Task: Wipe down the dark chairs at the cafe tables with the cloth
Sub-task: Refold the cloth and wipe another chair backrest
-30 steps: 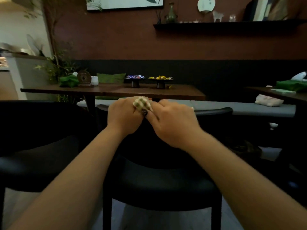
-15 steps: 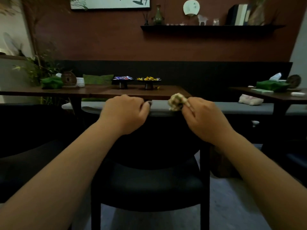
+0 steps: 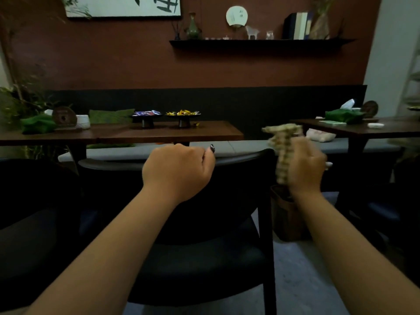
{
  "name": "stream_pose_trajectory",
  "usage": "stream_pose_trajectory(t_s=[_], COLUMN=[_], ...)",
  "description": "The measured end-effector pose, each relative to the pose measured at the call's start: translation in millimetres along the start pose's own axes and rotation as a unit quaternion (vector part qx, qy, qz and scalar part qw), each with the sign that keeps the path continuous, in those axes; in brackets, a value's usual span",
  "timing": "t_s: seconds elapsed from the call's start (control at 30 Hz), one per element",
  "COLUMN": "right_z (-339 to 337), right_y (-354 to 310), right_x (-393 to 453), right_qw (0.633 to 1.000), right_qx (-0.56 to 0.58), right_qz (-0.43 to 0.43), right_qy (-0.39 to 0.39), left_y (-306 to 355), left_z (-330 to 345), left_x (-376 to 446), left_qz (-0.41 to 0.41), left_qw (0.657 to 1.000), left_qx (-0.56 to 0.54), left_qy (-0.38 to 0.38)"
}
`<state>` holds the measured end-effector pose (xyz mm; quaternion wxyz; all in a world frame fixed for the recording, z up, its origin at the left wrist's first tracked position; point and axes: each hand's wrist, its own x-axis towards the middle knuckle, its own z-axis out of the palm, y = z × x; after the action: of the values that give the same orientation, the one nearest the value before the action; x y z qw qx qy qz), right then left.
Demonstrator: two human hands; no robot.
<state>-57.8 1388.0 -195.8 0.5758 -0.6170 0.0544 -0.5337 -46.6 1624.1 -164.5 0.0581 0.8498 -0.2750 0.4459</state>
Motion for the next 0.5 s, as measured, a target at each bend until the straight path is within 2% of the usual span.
stream_pose_trajectory(t_s=[0.07,0.1,0.23,0.33,0.43,0.5], right_z=[20.5,29.6,45.9,45.2,43.8,44.1], right_y=[7.6,10.5,15.6,29.9,32.2,33.7], right_x=[-11.1,-13.4,-4.7,8.5,22.1,23.4], right_qw=[0.995,0.993,0.998,0.978,0.935,0.944], right_qx=[-0.036,-0.053,0.001,0.036,0.1,0.119], right_qz=[0.02,0.018,0.065,0.197,0.33,0.303], right_qy=[-0.093,-0.101,-0.007,0.058,0.082,0.061], left_y=[-0.1,0.3,3.1,4.4,6.0,6.5], left_z=[-1.6,-2.5,-5.1,-4.8,-5.1,-5.5], left_x=[-1.2,-0.9,2.0,1.0,-1.0,-1.6], left_qz=[-0.006,-0.007,-0.012,-0.018,-0.021,-0.02], left_qw=[1.0,1.0,0.999,1.0,1.0,1.0], left_qx=[-0.01,-0.015,-0.023,0.001,0.018,0.019], left_qy=[-0.003,-0.007,-0.028,-0.018,0.004,0.015])
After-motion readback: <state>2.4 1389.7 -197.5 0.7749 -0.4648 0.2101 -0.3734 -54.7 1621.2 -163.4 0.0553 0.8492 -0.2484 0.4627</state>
